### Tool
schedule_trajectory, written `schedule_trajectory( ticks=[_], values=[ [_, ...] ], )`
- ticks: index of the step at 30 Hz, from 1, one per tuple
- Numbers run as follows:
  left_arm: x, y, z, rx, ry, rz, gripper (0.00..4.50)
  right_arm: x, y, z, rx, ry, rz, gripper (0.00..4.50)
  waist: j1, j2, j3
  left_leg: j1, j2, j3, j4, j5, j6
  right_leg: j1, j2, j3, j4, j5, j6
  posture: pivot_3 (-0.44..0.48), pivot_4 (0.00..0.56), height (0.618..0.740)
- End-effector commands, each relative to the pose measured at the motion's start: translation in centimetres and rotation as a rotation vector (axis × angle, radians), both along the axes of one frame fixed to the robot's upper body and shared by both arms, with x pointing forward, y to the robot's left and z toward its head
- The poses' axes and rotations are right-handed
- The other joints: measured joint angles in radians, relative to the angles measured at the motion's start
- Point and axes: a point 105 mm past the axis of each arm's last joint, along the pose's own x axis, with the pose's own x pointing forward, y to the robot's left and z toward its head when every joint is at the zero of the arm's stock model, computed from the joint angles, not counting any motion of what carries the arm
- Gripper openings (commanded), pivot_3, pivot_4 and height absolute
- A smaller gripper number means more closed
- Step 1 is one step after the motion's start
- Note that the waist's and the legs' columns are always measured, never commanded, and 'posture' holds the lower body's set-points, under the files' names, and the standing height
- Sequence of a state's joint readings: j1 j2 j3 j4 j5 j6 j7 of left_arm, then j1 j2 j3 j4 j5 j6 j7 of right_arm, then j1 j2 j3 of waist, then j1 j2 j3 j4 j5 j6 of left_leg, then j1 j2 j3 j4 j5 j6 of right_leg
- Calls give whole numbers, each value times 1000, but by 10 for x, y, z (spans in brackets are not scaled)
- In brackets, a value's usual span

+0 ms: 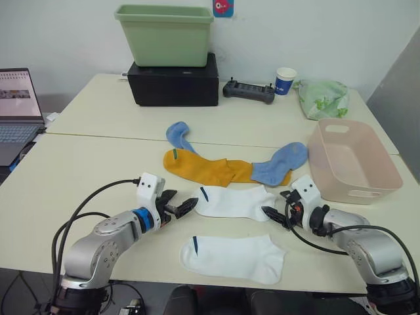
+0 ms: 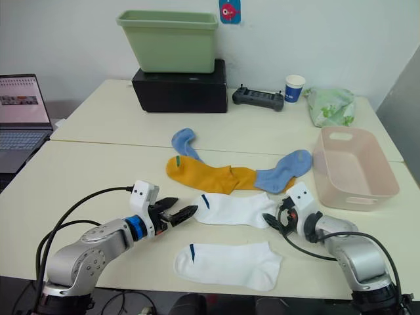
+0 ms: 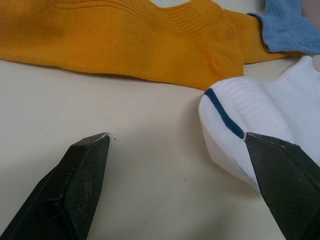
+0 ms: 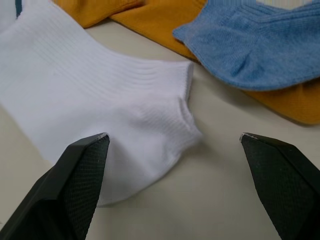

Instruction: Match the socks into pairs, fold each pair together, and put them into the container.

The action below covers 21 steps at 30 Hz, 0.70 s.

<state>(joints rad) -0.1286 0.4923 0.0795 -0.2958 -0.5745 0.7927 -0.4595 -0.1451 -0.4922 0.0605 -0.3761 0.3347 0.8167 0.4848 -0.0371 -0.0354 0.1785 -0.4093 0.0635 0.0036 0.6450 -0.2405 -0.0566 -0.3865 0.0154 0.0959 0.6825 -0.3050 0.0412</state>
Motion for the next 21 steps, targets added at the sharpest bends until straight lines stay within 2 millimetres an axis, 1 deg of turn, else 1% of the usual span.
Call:
schedule_trajectory(
  ticks=[1, 3, 4, 7, 13, 15, 16, 18, 21],
  values=[
    [7, -8, -3, 2, -3, -5, 4310, 8, 4, 6, 39, -29, -40, 4500, 4, 0, 0, 0, 0, 0, 0, 0, 0, 0, 0, 0, 0, 0, 0, 0, 150, 719],
    [8, -7, -7, -1, 17, 1, 3873, 8, 8, 5, 46, -23, -37, 4500, 3, 0, 0, 0, 0, 1, 1, 0, 0, 0, 0, 1, 0, 1, 1, 0, 150, 719],
    [7, -8, -10, 2, 30, -9, 3560, 7, 10, 4, 51, -11, -28, 4500, 4, 0, 0, 0, 0, 1, 1, 0, 0, 0, 0, 1, 0, 1, 1, 0, 150, 719],
    [6, -13, -15, 9, 59, -32, 2636, 2, 14, 3, 59, 10, 1, 3884, 5, 0, -1, 0, 0, 0, 1, 0, 0, 1, 0, 0, 0, 1, 1, 0, 150, 719],
    [5, -22, -18, 11, 86, -62, 788, -3, 16, 6, 64, 18, 17, 1765, 5, 1, -2, 0, 0, 0, 0, 0, 0, 1, 0, 0, 0, 1, 1, 0, 150, 719],
    [4, -28, -17, -9, 99, -80, 191, -6, 18, 8, 64, 16, 32, 1072, 5, 1, -2, 0, 0, 0, 0, 0, 0, 1, 0, 0, 0, 1, 1, 0, 150, 719],
    [4, -30, -16, -18, 104, -88, 0, -6, 18, 8, 63, 15, 36, 677, 6, 1, -2, 0, 0, 0, 0, 0, 0, 1, 0, 0, 0, 1, 1, 0, 150, 719],
    [3, -34, -14, -32, 106, -100, 0, -7, 19, 10, 62, 12, 37, 22, 7, 1, -2, 0, 0, 0, 0, 0, 0, 1, -1, 0, 0, 1, 1, 0, 150, 719],
    [1, -36, -8, -67, 98, -102, 0, -9, 18, 13, 59, 3, 43, 22, 7, 1, -2, 0, 0, 0, 0, 0, 0, 1, -1, 0, 0, 1, 1, 0, 150, 719]
  ],
)
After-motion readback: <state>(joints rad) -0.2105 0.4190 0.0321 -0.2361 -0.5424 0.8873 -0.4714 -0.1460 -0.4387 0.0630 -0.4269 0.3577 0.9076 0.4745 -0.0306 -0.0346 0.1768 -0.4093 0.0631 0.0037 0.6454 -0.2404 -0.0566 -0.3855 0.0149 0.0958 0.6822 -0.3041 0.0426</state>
